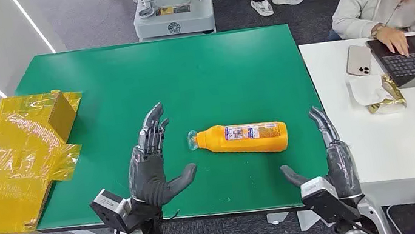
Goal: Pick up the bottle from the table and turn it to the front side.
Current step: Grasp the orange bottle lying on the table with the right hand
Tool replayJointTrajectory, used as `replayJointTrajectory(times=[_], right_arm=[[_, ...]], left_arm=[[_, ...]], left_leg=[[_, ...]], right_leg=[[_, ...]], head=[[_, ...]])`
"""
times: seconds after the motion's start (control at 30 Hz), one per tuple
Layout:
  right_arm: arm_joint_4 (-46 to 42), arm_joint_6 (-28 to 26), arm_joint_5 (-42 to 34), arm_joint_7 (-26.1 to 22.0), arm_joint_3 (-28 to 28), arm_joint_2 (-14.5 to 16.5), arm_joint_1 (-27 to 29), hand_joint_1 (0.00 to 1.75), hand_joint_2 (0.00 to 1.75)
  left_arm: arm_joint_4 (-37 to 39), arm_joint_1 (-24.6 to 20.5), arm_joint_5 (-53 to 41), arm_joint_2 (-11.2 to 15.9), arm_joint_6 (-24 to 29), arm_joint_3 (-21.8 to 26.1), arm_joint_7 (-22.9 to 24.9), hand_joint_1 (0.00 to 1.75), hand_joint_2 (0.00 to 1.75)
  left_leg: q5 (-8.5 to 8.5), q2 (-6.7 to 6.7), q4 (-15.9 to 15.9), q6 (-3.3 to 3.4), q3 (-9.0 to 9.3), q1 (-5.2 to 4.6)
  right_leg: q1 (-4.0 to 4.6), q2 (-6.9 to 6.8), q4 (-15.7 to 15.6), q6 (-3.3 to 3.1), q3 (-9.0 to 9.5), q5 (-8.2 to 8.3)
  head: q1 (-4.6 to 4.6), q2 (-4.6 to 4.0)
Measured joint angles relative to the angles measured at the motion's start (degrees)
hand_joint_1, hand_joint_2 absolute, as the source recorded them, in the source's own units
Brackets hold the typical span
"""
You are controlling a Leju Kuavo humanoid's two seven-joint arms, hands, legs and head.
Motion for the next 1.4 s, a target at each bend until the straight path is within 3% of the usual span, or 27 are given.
replayJointTrajectory(times=[0.23,0.57,0.8,1.07,1.23,1.4], right_arm=[[5.74,2.51,1.14,3.59,-0.16,-3.95,-2.79,0.00,1.75],[16.47,3.71,-2.05,1.12,0.43,-9.13,-10.83,0.00,1.75],[20.92,3.58,-2.82,-0.09,1.89,-9.73,-14.33,0.00,1.75],[26.99,1.99,-3.74,-5.29,6.93,-9.67,-19.84,0.00,1.75],[28.92,2.06,-4.25,-5.86,9.41,-9.52,-22.06,0.00,1.75],[34.13,4.58,-3.91,-6.22,13.30,-7.76,-28.08,0.00,1.75]], left_arm=[[3.12,-2.37,1.02,-0.51,-1.41,-1.91,-0.04,0.00,1.75],[5.52,-3.03,1.81,-0.23,-1.34,-2.68,-1.74,0.00,1.75],[5.60,-2.87,1.83,0.21,-0.44,-2.69,-2.02,0.00,1.75],[5.60,-2.88,1.78,0.86,0.71,-2.69,-2.22,0.00,1.75],[5.60,-2.91,1.64,1.31,0.71,-2.76,-2.23,0.00,1.75],[6.00,-3.45,1.16,1.51,0.53,-3.54,-2.56,0.00,1.75]], left_leg=[[0.00,-0.01,0.05,0.01,0.00,0.00],[0.01,0.00,0.05,0.01,0.00,0.01],[0.01,0.00,0.04,0.01,-0.02,0.01],[0.03,-0.02,0.04,0.04,-0.02,0.01],[0.03,-0.02,0.04,0.04,-0.04,0.01],[0.05,0.06,0.04,0.04,-0.04,0.01]], right_leg=[[-0.01,0.00,0.00,0.01,0.00,0.03],[-0.01,0.02,0.01,0.00,0.00,0.03],[0.00,0.02,0.03,0.00,-0.01,0.03],[0.00,0.00,0.03,0.00,0.00,0.03],[0.00,-0.01,0.04,0.00,0.00,0.03],[0.00,0.09,0.07,0.00,-0.01,0.05]], head=[[-0.02,0.00],[-0.02,0.00],[-0.02,0.00],[-0.02,0.00],[-0.02,0.00],[-0.01,0.00]])
